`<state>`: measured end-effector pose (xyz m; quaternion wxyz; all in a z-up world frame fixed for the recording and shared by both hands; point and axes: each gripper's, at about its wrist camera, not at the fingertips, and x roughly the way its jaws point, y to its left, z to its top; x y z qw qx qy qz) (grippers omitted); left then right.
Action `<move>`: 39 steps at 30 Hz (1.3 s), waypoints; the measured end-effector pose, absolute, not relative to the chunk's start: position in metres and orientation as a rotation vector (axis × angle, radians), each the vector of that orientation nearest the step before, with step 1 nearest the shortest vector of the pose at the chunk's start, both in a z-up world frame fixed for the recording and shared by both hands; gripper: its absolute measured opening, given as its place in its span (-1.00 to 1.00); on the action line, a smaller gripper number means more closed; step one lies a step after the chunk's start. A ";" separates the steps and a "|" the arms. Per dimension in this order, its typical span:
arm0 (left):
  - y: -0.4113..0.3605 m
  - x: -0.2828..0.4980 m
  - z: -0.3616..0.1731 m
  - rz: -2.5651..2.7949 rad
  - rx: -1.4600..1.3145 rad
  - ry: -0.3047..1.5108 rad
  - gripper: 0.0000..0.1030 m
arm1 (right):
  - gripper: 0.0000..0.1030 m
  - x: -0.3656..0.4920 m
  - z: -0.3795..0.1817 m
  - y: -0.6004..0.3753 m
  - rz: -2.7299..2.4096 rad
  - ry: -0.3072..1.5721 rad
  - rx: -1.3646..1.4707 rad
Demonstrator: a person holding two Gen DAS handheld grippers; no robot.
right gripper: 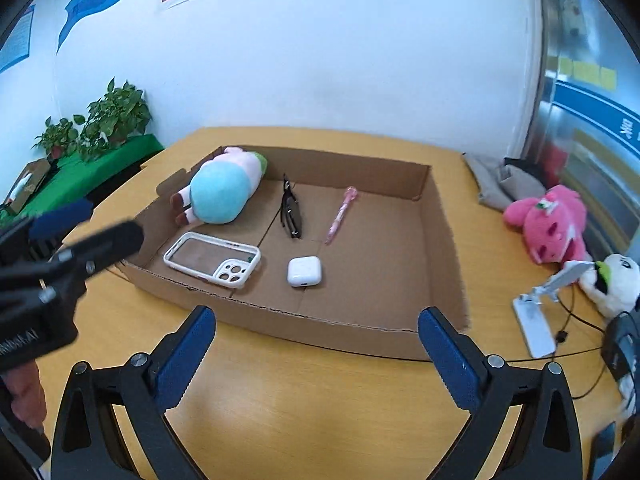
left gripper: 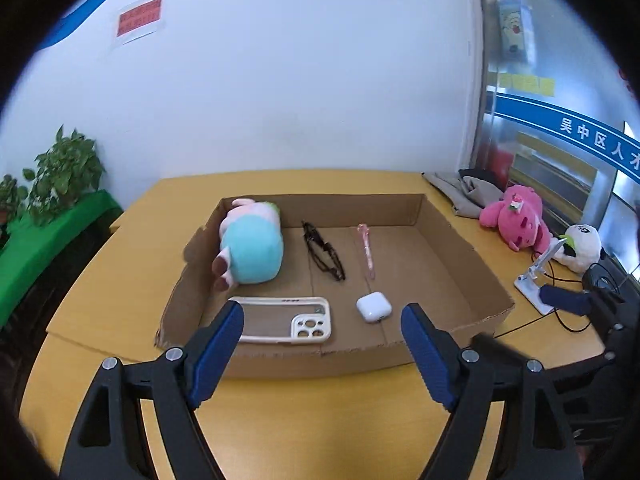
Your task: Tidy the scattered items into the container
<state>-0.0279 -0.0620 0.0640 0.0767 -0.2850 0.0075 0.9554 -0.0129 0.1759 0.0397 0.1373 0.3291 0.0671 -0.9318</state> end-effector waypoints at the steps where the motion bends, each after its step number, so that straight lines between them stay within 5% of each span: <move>1: -0.064 -0.024 0.064 2.878 -0.853 0.011 0.57 | 1.00 -0.007 0.044 0.180 -2.706 0.187 0.940; 39: -0.057 0.011 0.065 2.922 -0.841 0.042 0.57 | 1.00 0.029 0.048 0.183 -2.750 0.180 0.924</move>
